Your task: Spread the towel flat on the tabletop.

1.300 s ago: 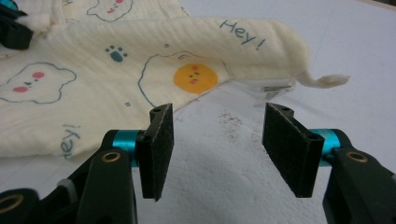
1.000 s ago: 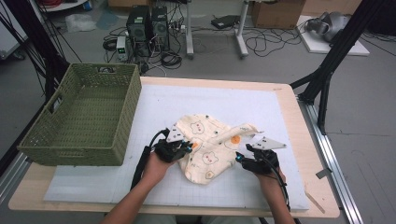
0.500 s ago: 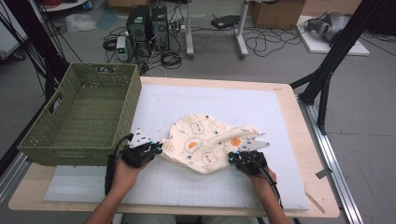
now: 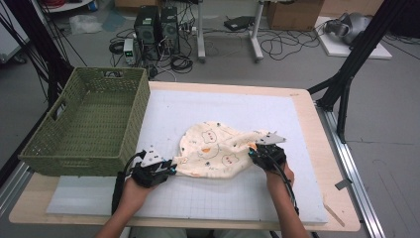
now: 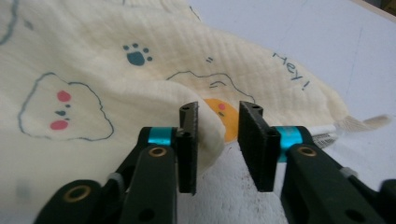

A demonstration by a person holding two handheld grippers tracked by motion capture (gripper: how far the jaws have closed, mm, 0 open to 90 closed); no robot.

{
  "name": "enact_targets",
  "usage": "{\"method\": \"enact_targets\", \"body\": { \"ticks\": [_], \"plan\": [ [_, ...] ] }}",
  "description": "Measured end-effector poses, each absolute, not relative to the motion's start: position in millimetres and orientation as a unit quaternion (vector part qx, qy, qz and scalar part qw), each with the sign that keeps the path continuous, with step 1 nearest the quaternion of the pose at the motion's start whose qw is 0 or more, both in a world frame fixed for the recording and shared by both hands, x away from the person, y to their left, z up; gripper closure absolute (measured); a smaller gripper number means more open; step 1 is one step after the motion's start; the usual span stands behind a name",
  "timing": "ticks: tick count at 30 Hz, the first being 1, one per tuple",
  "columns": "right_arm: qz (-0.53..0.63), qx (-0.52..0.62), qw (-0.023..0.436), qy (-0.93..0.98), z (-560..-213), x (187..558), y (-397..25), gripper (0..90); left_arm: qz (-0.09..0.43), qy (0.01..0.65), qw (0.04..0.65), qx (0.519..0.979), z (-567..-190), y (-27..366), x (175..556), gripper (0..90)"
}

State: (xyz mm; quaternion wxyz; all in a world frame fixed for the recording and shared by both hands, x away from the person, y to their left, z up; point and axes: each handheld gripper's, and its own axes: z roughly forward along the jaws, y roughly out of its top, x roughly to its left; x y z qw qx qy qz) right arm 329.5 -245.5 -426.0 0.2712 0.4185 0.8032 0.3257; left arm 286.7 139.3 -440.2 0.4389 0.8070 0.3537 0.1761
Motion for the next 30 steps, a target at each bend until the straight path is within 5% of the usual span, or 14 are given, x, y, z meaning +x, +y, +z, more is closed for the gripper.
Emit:
{"method": "enact_targets", "body": {
  "ticks": [13, 30],
  "plan": [
    [0.382, 0.35, 0.246, 0.819, -421, 272, -264, 66.2, 0.196, 0.372, 0.483, 0.768, -415, 169, 291, 47.6],
    [0.404, 0.31, 0.136, 0.85, -449, 274, -229, 77.3, 0.185, 0.378, 0.48, 0.77, -426, 166, 299, 47.5]
  ]
}}
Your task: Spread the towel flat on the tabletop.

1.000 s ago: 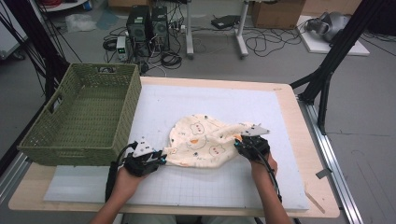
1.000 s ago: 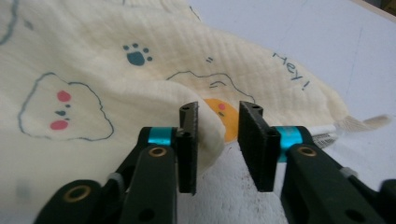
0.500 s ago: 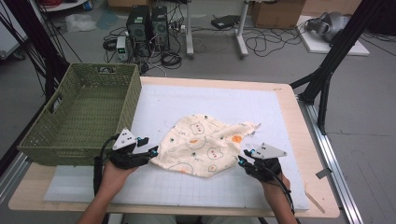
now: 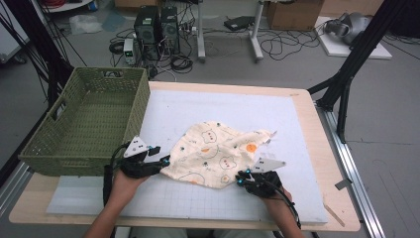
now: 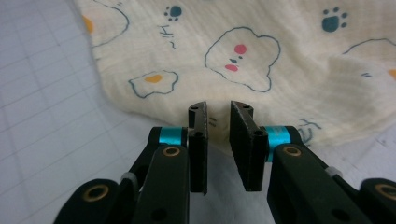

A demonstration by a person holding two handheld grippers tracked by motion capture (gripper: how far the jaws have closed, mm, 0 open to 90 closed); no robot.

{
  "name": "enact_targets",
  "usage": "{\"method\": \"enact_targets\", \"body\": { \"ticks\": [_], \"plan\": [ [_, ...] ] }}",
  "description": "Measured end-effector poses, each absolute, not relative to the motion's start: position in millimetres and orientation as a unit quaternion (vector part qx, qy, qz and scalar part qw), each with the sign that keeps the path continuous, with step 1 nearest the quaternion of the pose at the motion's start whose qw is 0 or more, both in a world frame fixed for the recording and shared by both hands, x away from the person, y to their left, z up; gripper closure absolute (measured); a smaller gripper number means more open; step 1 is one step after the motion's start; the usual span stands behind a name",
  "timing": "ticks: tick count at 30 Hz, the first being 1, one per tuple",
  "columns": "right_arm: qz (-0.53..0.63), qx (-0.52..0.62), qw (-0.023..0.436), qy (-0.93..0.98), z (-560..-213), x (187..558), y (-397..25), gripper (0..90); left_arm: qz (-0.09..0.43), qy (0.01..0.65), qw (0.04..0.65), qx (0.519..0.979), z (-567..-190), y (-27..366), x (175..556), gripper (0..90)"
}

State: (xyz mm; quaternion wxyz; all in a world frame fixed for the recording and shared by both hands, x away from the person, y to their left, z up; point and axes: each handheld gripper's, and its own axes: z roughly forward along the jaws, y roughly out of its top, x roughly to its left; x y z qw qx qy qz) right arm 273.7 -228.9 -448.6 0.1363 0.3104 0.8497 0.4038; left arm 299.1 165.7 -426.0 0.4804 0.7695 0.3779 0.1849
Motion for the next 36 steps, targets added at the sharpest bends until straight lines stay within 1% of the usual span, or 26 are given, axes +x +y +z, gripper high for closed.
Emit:
{"method": "enact_targets", "body": {
  "ticks": [9, 10, 13, 14, 15, 16, 17, 18, 20, 25, 30, 35, 36],
  "plan": [
    [0.395, 0.35, 0.149, 0.836, -449, 302, -210, 77.8, 0.182, 0.375, 0.477, 0.774, -429, 163, 299, 47.6],
    [0.397, 0.357, 0.147, 0.833, -449, 305, -208, 76.3, 0.181, 0.374, 0.477, 0.774, -429, 162, 299, 47.6],
    [0.403, 0.369, 0.132, 0.827, -450, 308, -207, 67.9, 0.18, 0.375, 0.477, 0.774, -430, 163, 299, 47.6],
    [0.401, 0.367, 0.13, 0.829, -450, 307, -206, 67.1, 0.18, 0.376, 0.477, 0.774, -431, 163, 299, 47.6],
    [0.397, 0.365, 0.135, 0.831, -449, 306, -205, 68.2, 0.18, 0.377, 0.476, 0.774, -431, 163, 300, 47.6],
    [0.394, 0.362, 0.135, 0.834, -449, 305, -205, 72.6, 0.179, 0.377, 0.475, 0.775, -432, 163, 300, 47.6],
    [0.393, 0.359, 0.134, 0.836, -448, 305, -206, 81.1, 0.18, 0.379, 0.475, 0.773, -432, 163, 300, 47.6],
    [0.391, 0.356, 0.123, 0.84, -447, 304, -208, 83.7, 0.18, 0.379, 0.474, 0.774, -432, 164, 299, 47.7],
    [0.383, 0.349, 0.115, 0.848, -444, 302, -211, 85.1, 0.18, 0.379, 0.475, 0.773, -431, 165, 298, 47.7],
    [0.385, 0.328, 0.094, 0.857, -437, 286, -235, 85.0, 0.184, 0.385, 0.476, 0.769, -432, 168, 299, 47.7],
    [0.371, 0.333, 0.113, 0.859, -430, 265, -274, 85.0, 0.188, 0.389, 0.475, 0.767, -431, 168, 300, 47.6],
    [0.398, 0.34, 0.101, 0.846, -424, 250, -304, 83.8, 0.192, 0.387, 0.471, 0.769, -431, 162, 304, 46.9],
    [0.411, 0.34, 0.103, 0.84, -421, 248, -308, 81.9, 0.19, 0.388, 0.471, 0.769, -431, 160, 307, 46.5]
  ]
}}
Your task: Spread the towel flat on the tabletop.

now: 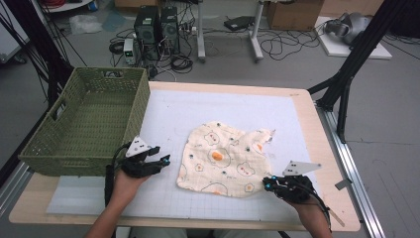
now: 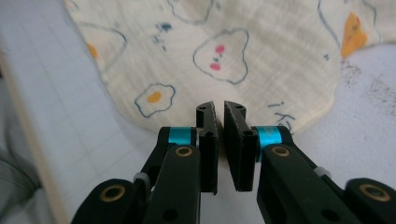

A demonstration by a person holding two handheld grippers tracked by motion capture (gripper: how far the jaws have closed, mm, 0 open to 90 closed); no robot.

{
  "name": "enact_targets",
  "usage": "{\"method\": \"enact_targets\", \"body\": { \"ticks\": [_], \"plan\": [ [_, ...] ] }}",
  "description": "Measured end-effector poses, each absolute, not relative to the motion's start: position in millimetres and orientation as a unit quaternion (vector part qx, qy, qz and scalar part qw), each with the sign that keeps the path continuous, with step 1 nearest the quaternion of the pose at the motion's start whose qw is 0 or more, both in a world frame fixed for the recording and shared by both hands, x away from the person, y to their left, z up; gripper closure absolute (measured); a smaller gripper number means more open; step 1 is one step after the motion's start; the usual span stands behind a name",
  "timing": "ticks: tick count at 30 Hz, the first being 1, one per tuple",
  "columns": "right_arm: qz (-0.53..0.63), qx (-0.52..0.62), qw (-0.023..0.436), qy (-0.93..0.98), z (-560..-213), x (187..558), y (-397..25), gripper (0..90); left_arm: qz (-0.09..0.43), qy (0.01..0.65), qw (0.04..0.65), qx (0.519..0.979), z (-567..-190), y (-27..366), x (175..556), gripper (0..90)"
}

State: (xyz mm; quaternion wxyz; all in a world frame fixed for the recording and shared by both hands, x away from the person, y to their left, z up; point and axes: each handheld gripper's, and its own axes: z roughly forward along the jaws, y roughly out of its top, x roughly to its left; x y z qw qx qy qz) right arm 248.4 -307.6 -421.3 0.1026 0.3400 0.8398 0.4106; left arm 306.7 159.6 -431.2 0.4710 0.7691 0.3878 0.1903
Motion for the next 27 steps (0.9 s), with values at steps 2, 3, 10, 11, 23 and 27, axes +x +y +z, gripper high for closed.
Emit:
{"method": "enact_targets", "body": {
  "ticks": [2, 3, 10, 11, 23, 27],
  "plan": [
    [0.426, 0.356, 0.114, 0.824, -417, 247, -313, 68.7, 0.19, 0.391, 0.469, 0.769, -431, 153, 313, 44.7],
    [0.432, 0.369, 0.122, 0.813, -416, 248, -315, 65.7, 0.19, 0.393, 0.466, 0.769, -430, 149, 317, 43.8],
    [0.431, 0.428, 0.191, 0.771, -413, 264, -310, 49.0, 0.19, 0.39, 0.453, 0.779, -429, 121, 341, 43.6],
    [0.429, 0.429, 0.196, 0.771, -414, 266, -308, 48.9, 0.188, 0.394, 0.45, 0.779, -430, 115, 345, 44.5],
    [0.407, 0.417, 0.217, 0.783, -422, 273, -293, 47.3, 0.202, 0.375, 0.382, 0.82, -447, 77, 366, 56.2],
    [0.407, 0.418, 0.215, 0.783, -422, 274, -291, 47.3, 0.206, 0.336, 0.379, 0.837, -447, 71, 357, 82.4]
  ]
}}
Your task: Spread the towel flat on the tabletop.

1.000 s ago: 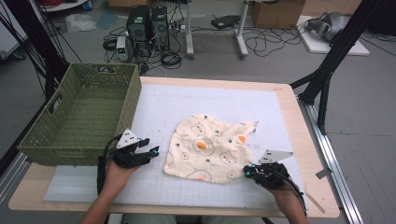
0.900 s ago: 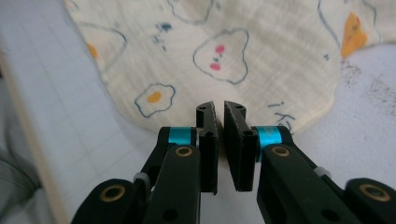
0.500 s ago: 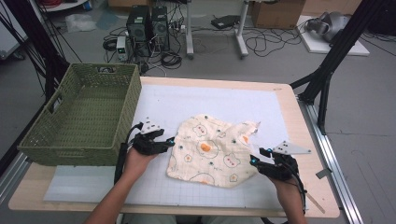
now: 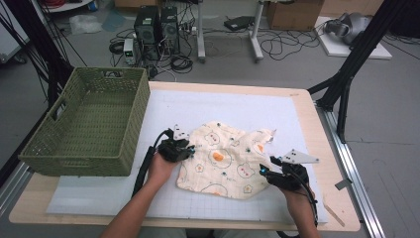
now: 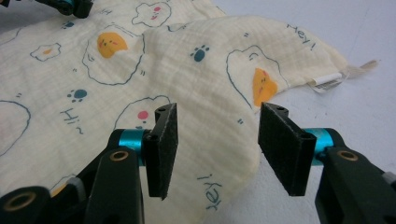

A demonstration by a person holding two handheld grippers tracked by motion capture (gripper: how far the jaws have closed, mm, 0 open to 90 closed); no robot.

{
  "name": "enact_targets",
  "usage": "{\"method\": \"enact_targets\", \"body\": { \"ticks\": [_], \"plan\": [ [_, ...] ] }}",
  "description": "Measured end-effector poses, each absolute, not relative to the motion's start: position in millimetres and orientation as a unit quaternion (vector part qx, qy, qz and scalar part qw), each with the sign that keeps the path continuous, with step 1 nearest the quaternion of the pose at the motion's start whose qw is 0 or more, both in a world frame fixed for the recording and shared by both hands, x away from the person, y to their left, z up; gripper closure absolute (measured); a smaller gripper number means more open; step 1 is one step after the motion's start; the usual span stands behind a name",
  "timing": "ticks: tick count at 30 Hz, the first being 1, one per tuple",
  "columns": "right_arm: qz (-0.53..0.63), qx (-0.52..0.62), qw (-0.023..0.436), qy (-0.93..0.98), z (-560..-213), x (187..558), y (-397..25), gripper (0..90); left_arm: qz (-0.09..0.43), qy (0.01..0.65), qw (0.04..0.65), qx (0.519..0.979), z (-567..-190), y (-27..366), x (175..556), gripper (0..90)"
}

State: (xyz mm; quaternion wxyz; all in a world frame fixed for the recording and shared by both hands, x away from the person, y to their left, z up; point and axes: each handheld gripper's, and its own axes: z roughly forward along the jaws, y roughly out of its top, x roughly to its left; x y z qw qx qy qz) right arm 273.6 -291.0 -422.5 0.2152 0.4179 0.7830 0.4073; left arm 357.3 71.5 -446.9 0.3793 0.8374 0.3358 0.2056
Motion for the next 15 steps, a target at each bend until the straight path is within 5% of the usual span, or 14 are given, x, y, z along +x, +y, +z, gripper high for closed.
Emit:
{"method": "enact_targets", "body": {
  "ticks": [11, 15],
  "plan": [
    [0.383, 0.383, 0.2, 0.816, -428, 293, -249, 45.2, 0.193, 0.351, 0.403, 0.823, -438, 113, 319, 86.4],
    [0.356, 0.376, 0.18, 0.836, -440, 304, -235, 52.2, 0.19, 0.36, 0.403, 0.819, -437, 131, 308, 86.4]
  ]
}}
